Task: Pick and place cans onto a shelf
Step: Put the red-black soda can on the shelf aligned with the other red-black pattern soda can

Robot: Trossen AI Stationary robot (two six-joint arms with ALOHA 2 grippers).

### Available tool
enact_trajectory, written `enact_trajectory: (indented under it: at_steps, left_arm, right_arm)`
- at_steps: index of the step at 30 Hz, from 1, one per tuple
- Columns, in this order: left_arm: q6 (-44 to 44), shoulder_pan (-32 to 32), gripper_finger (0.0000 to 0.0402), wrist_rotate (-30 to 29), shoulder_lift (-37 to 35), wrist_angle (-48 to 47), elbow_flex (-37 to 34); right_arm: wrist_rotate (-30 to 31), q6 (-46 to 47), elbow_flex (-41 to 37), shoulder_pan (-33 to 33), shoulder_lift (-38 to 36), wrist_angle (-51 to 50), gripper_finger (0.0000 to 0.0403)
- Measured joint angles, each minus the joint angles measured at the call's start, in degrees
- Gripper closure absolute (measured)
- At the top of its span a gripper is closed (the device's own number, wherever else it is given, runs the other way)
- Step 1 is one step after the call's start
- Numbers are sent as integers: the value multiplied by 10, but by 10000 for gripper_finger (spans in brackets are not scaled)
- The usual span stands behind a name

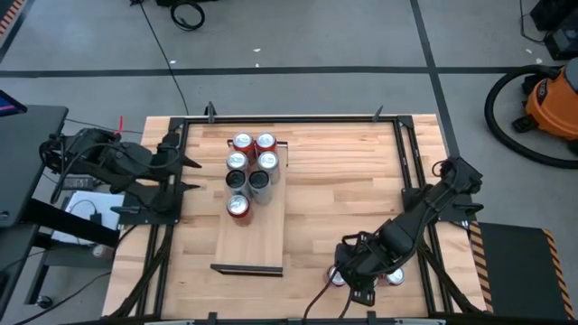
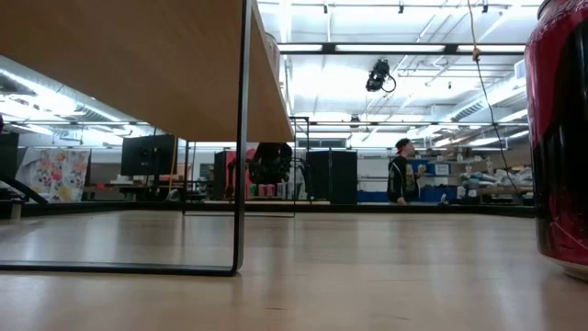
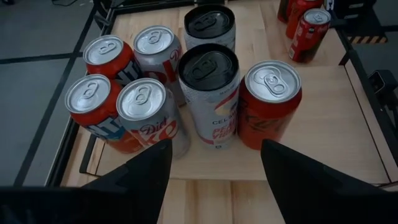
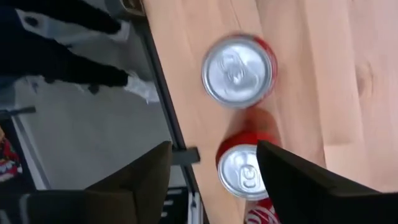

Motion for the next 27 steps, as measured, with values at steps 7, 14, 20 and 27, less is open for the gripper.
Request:
enact_trajectory:
  at_steps: [7, 14, 20, 27]
  left_arm:
    - [-1, 0, 143, 0, 1, 0, 0]
    - [-17, 0, 143, -24, 1, 0, 0]
    - [-33, 0, 143, -46, 1, 0, 0]
    - [-48, 0, 143, -56, 1, -1, 0]
  right_arm:
    - [-62, -18, -49, 5, 2, -6, 95]
    - [-10, -116, -64, 11, 2, -33, 60]
    - [110, -181, -66, 59, 2, -20, 79]
    - [114, -170, -101, 99, 2, 23, 95]
